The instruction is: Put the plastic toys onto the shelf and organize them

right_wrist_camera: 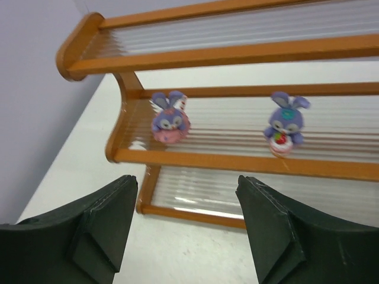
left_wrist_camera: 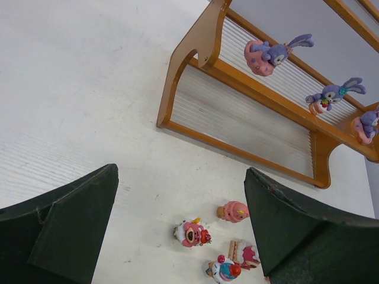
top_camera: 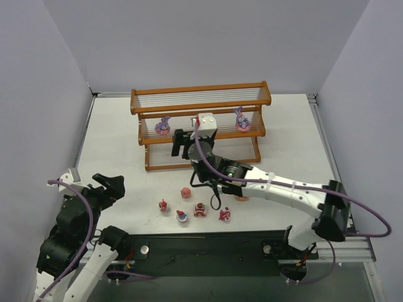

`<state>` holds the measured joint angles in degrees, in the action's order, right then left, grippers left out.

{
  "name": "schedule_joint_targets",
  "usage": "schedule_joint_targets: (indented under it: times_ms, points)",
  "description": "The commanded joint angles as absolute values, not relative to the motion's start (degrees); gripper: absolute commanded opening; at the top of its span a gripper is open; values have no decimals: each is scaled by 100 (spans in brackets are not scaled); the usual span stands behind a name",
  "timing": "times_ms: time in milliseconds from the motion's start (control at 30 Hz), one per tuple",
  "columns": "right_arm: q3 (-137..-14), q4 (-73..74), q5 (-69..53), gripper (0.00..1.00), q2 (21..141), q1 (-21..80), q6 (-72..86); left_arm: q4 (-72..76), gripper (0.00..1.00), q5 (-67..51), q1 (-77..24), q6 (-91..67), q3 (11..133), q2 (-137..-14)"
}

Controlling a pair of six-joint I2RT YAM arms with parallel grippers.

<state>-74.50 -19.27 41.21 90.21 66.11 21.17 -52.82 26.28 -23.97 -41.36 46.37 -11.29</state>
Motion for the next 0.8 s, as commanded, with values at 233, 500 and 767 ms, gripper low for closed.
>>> schedule_joint_targets:
  times_ms: [233,500,767]
  points:
    - [-5100,958,3481,70,6164,6732,2962,-4940,97,2048,-2470,-3806,4676,-1274]
    - [-3694,1494,3375,70,5256,7119,4068,-4834,97,1784,-2487,-3665,4667,-1520]
    - [-2866,871,2489,71,5107,7330,4114,-4790,97,1705,-2496,-3639,4632,-1608]
